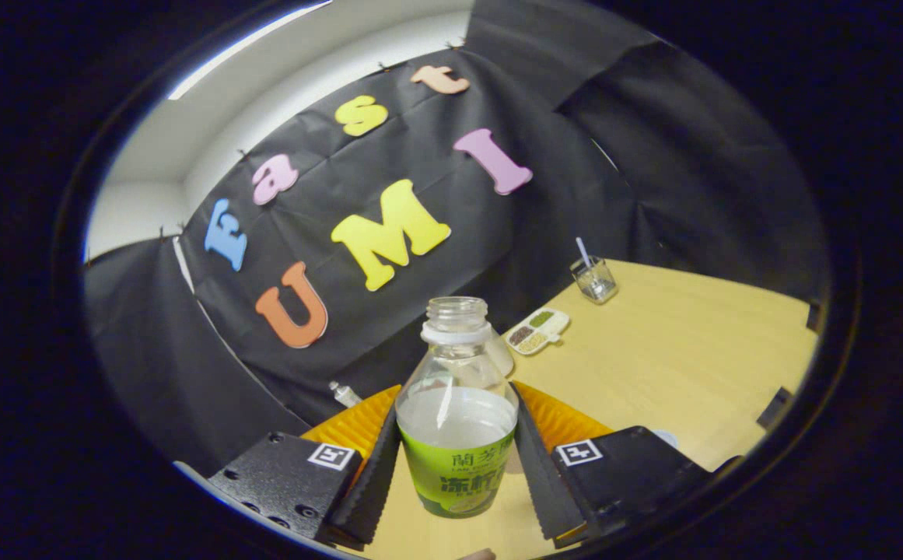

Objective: Take the bottle from table, then pour the juice into the cup, finally place the bottle on the coaster

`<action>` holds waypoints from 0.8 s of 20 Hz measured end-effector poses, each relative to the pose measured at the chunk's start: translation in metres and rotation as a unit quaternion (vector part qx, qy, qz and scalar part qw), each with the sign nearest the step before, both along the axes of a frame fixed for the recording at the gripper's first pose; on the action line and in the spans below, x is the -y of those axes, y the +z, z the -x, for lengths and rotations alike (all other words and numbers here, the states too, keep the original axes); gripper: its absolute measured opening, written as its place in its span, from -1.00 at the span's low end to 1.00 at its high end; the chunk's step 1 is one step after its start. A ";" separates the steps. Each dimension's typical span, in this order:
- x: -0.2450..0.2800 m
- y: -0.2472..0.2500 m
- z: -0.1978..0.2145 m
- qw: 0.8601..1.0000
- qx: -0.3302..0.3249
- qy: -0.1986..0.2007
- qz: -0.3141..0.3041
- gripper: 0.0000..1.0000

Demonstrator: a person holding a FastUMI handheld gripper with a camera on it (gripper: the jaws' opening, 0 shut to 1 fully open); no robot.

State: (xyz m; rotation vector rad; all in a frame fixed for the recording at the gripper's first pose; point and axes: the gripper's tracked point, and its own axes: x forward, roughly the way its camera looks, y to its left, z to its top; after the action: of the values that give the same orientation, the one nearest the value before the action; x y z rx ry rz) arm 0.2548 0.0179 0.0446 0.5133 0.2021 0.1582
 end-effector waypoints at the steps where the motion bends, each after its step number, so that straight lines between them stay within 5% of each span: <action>1: -0.009 -0.004 -0.005 0.999 0.007 0.013 0.037 0.59; 6: -0.048 -0.014 -0.033 0.977 0.069 0.036 0.198 0.61; 16: -0.052 -0.070 -0.086 0.960 0.094 -0.006 0.265 0.61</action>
State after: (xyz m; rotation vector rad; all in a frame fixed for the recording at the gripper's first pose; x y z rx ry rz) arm 0.3406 0.0704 -0.0254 -0.0366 0.0492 0.1327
